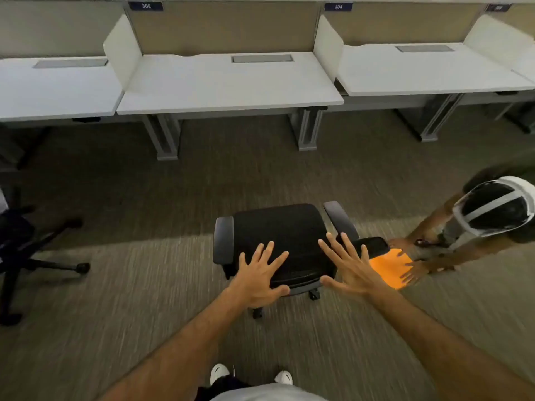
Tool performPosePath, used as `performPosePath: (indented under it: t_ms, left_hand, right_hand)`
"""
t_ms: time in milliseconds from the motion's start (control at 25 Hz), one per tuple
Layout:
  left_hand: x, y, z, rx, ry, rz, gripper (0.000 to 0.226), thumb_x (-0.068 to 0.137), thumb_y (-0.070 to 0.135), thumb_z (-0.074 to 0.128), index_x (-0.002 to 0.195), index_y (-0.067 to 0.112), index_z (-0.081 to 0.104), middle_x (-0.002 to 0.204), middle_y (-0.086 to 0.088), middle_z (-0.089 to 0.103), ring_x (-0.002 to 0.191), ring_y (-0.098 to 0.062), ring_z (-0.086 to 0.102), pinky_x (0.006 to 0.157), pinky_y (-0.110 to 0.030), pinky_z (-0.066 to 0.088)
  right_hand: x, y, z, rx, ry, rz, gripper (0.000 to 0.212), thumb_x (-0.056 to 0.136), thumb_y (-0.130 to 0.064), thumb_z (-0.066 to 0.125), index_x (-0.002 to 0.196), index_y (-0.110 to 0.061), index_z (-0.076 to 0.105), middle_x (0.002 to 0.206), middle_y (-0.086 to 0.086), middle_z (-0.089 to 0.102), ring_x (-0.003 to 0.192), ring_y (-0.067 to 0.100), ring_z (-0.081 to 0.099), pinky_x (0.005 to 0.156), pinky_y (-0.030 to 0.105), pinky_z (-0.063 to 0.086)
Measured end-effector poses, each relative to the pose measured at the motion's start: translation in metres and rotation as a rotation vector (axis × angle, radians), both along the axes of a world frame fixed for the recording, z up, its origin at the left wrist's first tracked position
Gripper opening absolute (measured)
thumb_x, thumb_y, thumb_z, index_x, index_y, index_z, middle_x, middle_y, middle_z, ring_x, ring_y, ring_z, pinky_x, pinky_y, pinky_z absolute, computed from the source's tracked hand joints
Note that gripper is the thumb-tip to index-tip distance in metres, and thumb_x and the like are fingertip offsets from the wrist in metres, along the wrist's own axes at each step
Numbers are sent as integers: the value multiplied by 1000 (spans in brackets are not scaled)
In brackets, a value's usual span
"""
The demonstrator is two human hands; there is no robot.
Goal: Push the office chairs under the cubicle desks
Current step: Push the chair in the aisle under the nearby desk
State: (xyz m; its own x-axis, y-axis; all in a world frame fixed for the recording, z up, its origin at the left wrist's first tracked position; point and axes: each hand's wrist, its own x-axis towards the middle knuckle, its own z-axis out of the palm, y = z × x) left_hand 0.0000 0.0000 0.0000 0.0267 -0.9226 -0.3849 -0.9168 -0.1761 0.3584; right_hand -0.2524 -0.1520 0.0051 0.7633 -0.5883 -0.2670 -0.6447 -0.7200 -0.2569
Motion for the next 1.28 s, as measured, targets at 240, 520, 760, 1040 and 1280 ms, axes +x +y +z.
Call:
performPosePath:
  t_ms: [240,520,760,1040,1280]
  left_hand:
    - [-8,2,-18,59,-86,-18,83,93,76,36,154,53,-16,171,-6,-5,156,-32,-4,117,-71,-4]
    - [8,-24,-22,147,-88,-53,72,97,74,27,152,55,-15,168,-7,18,152,-33,22,118,-69,15]
    - [22,-35,-31,144,-39,-35,91,84,89,29,159,43,3,150,0,46,133,-23,48,109,-54,38]
    - [40,-53,-37,133,39,39,104,75,95,38,157,34,26,148,6,51,127,-17,53,104,-41,45]
    - [66,-75,-35,90,55,84,100,74,94,42,155,36,33,145,10,54,126,-14,54,102,-39,47]
  right_hand:
    - [-16,-10,-28,1,203,68,72,93,-81,16,150,-57,-18,167,-14,-20,153,20,-24,116,70,-11]
    - [6,-53,-27,-20,279,132,72,93,-77,10,158,-47,9,157,-6,35,144,21,31,113,65,19]
    - [15,-72,-32,-63,222,229,104,75,-92,-9,156,-38,26,141,-4,51,126,22,48,100,46,38]
    - [35,-93,-36,-76,192,239,101,76,-93,1,146,-33,42,134,-4,56,120,21,52,99,44,41]
    - [64,-119,-38,-118,157,227,102,75,-94,1,140,-32,48,126,-6,59,112,19,54,95,42,42]
